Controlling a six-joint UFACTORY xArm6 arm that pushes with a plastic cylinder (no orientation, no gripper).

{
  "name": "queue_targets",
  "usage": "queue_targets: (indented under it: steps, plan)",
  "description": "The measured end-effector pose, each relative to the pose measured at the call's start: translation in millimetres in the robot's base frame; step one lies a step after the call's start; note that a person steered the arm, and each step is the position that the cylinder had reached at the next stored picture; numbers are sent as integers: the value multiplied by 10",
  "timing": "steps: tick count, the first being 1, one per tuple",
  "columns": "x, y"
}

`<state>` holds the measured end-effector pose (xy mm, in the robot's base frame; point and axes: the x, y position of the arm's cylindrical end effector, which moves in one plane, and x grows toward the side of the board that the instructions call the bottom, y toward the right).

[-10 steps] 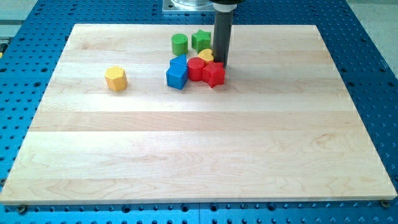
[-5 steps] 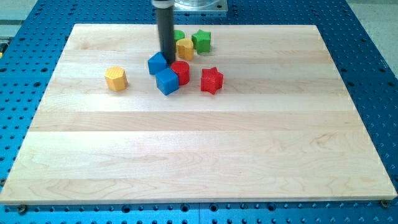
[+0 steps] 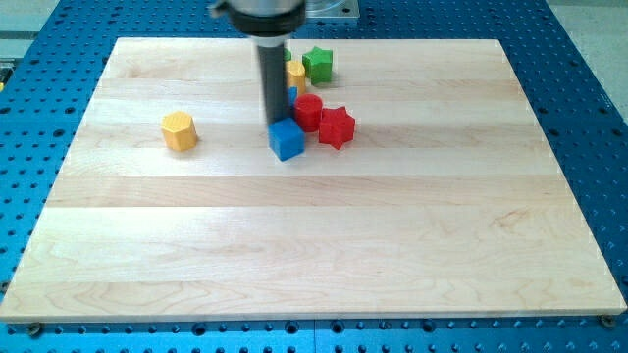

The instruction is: Place the yellow and green blocks towards the top center of the board

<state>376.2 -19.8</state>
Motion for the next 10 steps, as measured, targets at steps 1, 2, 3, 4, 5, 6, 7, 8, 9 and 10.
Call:
queue_targets:
  steps: [1, 2, 3, 4, 5, 6, 7, 8, 9, 10]
  plan:
    - [-85, -237]
    - [-281, -644]
    - [-510, -500]
    - [-515, -52]
    - [-264, 179]
    - [-309, 189]
    - [-529, 497]
    - [-524, 833]
    - [-517, 814]
    - [-339, 859]
